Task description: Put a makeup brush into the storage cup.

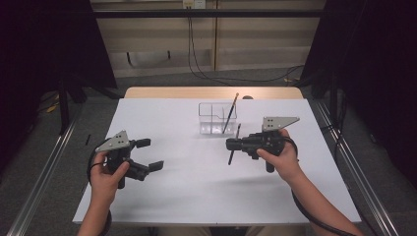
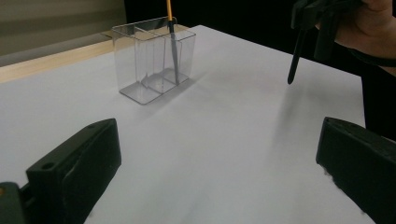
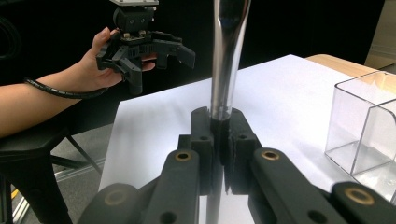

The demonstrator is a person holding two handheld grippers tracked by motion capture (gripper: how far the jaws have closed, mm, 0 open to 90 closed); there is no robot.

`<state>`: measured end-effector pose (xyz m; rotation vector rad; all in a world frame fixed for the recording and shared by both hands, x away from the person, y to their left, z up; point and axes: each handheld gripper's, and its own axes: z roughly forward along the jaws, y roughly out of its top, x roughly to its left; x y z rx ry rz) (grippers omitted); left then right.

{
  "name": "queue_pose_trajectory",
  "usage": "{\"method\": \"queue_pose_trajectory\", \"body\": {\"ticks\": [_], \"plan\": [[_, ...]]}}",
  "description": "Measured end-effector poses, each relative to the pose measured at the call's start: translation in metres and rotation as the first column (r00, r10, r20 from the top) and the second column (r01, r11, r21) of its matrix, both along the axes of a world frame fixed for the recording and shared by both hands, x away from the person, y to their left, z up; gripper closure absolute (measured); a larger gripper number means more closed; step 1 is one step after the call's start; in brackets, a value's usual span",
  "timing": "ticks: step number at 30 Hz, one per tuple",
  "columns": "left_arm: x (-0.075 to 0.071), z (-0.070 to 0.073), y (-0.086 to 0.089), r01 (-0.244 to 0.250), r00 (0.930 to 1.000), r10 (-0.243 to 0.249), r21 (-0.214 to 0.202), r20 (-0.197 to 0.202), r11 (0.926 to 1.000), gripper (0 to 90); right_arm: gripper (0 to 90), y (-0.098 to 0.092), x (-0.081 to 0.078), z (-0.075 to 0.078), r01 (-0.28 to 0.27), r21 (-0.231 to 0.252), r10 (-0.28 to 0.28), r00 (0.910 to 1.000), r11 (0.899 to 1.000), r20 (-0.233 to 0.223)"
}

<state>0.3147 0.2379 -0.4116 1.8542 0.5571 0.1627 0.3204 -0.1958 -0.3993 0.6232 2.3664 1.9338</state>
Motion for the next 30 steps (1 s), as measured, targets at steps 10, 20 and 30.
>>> {"method": "queue_pose_trajectory", "body": {"ticks": [10, 20, 30], "plan": [[-0.003, -0.006, 0.011, -0.022, 0.9997, 0.022, 0.003, -0.006, 0.9998, 0.1, 84.3, -0.002, 0.000, 0.001, 0.006, -0.001, -0.006, 1.0000, 1.000, 0.005], [-0.004, -0.007, 0.017, -0.033, 0.9994, 0.033, 0.022, 0.003, 0.9992, 0.1, 84.3, -0.005, 0.001, 0.001, 0.017, -0.002, -0.017, 0.9998, 1.000, 0.008], [-0.008, -0.007, 0.025, -0.047, 0.9989, 0.047, 0.024, 0.002, 0.9986, 0.0, 84.3, -0.003, 0.002, 0.003, 0.015, -0.006, -0.015, 0.9998, 1.000, 0.012]]}}
